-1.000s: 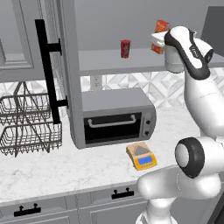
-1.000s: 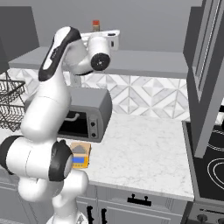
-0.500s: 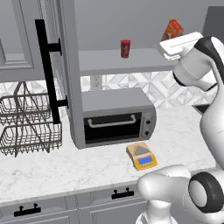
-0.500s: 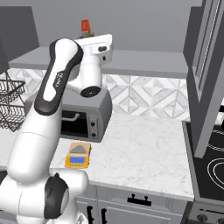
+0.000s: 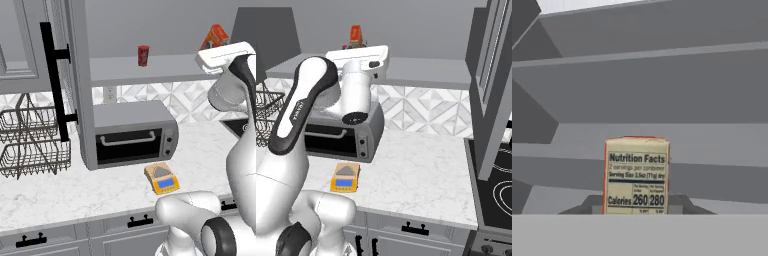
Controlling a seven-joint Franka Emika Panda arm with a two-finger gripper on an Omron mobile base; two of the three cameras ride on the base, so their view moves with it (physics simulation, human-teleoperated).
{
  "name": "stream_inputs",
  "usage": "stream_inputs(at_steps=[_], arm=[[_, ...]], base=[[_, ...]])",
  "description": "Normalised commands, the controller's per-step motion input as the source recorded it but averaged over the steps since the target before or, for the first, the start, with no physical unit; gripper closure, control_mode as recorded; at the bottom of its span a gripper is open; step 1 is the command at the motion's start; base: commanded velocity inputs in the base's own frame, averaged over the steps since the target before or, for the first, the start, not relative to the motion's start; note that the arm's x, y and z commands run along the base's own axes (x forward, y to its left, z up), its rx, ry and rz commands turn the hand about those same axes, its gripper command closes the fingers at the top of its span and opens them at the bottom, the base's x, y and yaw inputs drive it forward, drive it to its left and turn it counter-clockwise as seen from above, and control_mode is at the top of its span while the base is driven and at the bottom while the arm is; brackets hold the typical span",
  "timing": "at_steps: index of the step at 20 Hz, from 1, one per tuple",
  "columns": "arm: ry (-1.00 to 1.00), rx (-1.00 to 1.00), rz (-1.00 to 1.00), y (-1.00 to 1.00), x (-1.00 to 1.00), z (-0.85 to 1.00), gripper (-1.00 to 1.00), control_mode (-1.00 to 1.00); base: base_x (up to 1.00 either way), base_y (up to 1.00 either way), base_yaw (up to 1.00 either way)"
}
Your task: Pick the boxed food and place it on the digital scale for weighing, and close the cabinet.
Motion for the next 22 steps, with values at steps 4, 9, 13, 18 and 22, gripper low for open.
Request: stream_inputs(at_steps=[4,9,13,18,22], arm=[[0.21,0.00,0.12,-0.38,-1.00,0.45,1.00,-1.00],[0.27,0.00,0.33,-0.26,-1.00,0.04,1.00,-1.00],[0.19,0.00,0.36,0.28,-1.00,-0.09,1.00,-1.00],[0.04,0.00,0.32,0.89,-0.48,-0.75,1.00,-1.00],[0.05,0.09,0.58,0.59,0.44,-0.96,1.00,-1.00]], base=[[0.00,0.00,0.00],[0.00,0.00,0.00],[0.00,0.00,0.00],[0.00,0.00,0.00],[0.00,0.00,0.00]])
